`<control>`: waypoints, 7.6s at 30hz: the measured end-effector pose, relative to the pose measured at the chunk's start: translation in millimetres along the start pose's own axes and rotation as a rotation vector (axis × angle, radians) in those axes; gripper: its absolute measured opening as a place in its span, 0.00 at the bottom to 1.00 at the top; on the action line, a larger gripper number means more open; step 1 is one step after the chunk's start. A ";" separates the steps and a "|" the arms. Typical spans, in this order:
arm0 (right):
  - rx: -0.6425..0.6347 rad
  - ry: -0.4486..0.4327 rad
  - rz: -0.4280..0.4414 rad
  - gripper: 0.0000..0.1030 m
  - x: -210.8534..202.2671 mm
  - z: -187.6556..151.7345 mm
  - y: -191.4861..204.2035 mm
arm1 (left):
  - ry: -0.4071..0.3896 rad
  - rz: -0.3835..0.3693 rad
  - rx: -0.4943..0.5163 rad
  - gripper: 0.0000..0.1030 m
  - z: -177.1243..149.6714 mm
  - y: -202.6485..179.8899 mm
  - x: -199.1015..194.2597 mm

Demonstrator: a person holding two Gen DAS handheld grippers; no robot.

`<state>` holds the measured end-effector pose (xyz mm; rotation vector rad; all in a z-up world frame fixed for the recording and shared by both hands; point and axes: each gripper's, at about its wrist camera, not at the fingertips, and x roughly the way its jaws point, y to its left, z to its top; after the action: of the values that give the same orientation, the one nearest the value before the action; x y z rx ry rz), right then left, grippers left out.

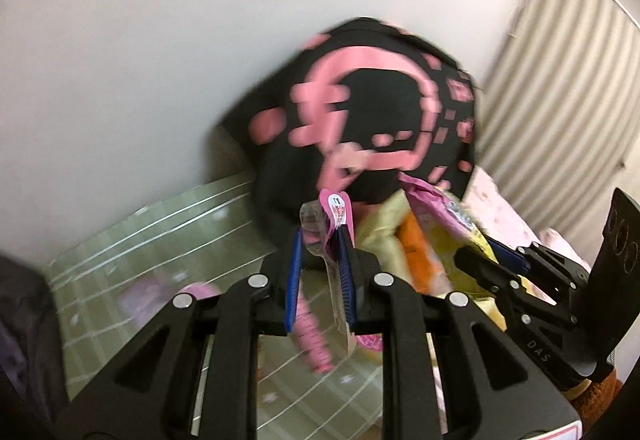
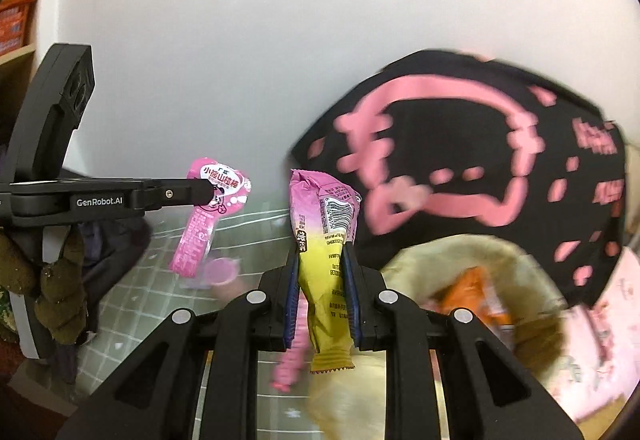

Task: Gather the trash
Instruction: 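Carry the lollipop and snack bar over the yellow bag with both tools, then open both tools to drop the items into the yellow bag, then move both tools back down to the items on the mat, then grasp the yellow-green snack wrapper with the right tool while the left tool grasps the lavender packet, then carry the wrapper and lavender packet over the yellow bag with both tools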

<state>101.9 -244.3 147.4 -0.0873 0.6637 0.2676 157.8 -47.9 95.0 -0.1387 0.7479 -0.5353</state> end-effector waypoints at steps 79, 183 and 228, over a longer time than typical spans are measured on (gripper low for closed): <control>0.054 0.151 -0.105 0.39 77.2 -23.3 -11.0 | 0.017 0.164 -0.184 0.40 -38.4 130.0 34.7; 0.052 0.490 0.214 0.20 161.6 -119.1 104.8 | 0.292 0.186 -0.055 0.01 -115.7 190.2 76.4; 0.066 0.017 -0.158 0.21 -38.7 -21.7 -82.5 | 0.059 -0.119 0.207 0.01 -2.0 -79.1 64.0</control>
<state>82.3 -335.6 153.9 -0.0789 0.6781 0.0929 162.5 -148.2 78.6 0.0256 0.7399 -0.7292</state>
